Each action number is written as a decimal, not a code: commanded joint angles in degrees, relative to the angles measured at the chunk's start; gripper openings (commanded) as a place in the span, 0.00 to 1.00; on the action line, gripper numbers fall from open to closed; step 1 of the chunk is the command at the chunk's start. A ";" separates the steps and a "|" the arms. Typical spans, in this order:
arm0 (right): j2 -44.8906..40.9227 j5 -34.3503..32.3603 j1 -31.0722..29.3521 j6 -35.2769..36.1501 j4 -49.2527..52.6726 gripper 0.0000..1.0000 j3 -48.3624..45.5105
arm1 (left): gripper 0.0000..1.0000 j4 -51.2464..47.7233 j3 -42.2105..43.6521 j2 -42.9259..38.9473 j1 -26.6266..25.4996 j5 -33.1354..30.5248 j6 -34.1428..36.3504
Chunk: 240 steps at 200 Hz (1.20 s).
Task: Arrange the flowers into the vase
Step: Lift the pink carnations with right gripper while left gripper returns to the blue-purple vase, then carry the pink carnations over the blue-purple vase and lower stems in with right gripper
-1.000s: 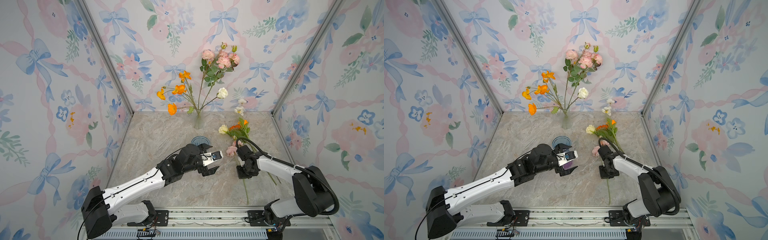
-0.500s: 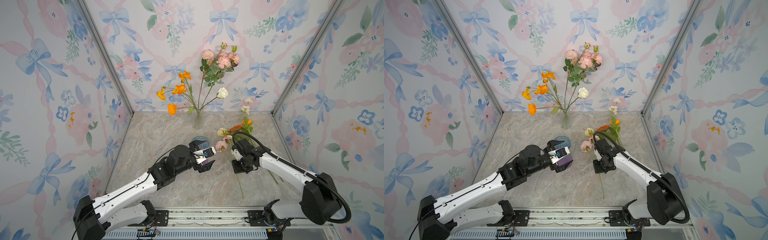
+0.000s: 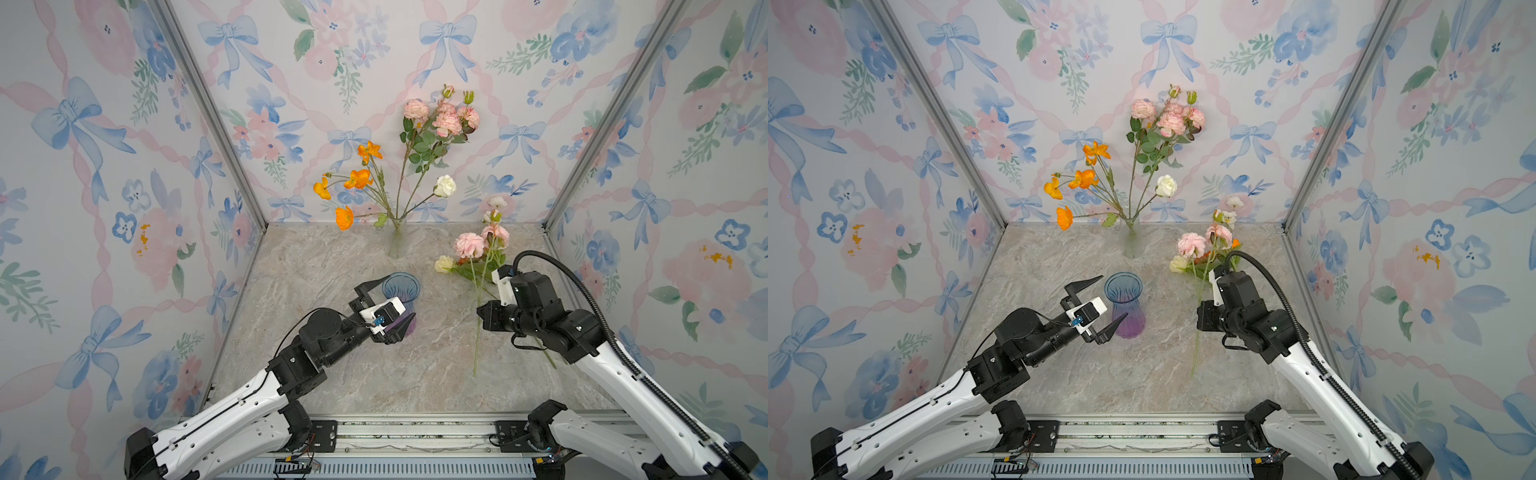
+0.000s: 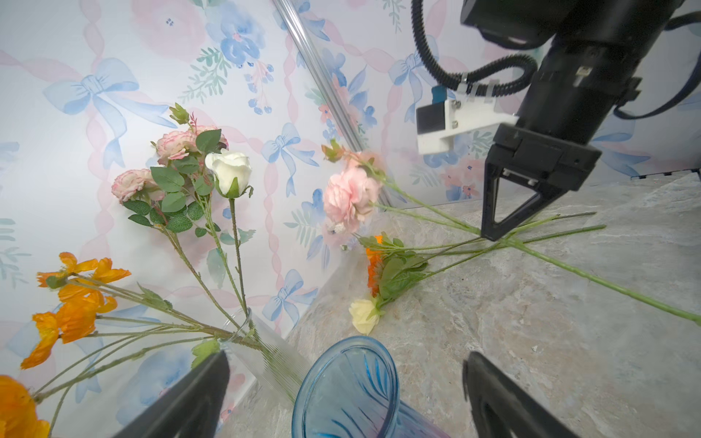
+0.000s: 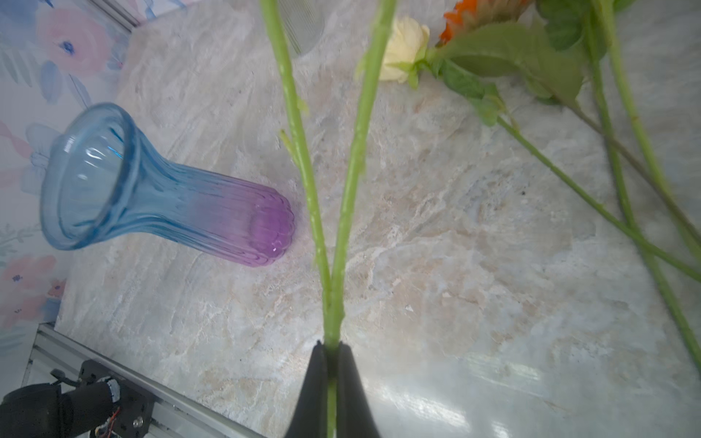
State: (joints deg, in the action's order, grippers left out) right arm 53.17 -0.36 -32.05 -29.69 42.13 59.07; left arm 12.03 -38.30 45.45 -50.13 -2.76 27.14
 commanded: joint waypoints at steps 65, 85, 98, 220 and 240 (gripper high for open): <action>7.67 -12.36 -13.32 16.70 -28.35 0.00 11.09 | 0.98 -2.72 -0.04 -1.53 3.81 -2.52 0.63; 12.66 -12.94 -15.75 22.11 -31.94 0.00 16.28 | 0.98 -5.21 1.51 -4.99 3.89 -2.44 -1.47; 15.80 -11.30 -15.90 23.72 -32.93 0.00 20.05 | 0.98 -5.83 3.32 -7.08 3.90 -2.37 -1.56; 29.68 -8.96 -18.70 26.82 -52.83 0.00 14.93 | 0.98 -0.52 7.44 -8.69 7.09 -1.31 -3.67; 30.22 -9.83 -19.88 26.83 -52.28 0.00 13.58 | 0.98 -0.39 7.38 -8.13 7.15 -0.71 -3.77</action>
State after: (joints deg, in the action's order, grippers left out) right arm 82.74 -9.10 -50.33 -3.36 -5.82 74.19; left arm 9.47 -31.59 37.36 -43.31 -4.82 24.77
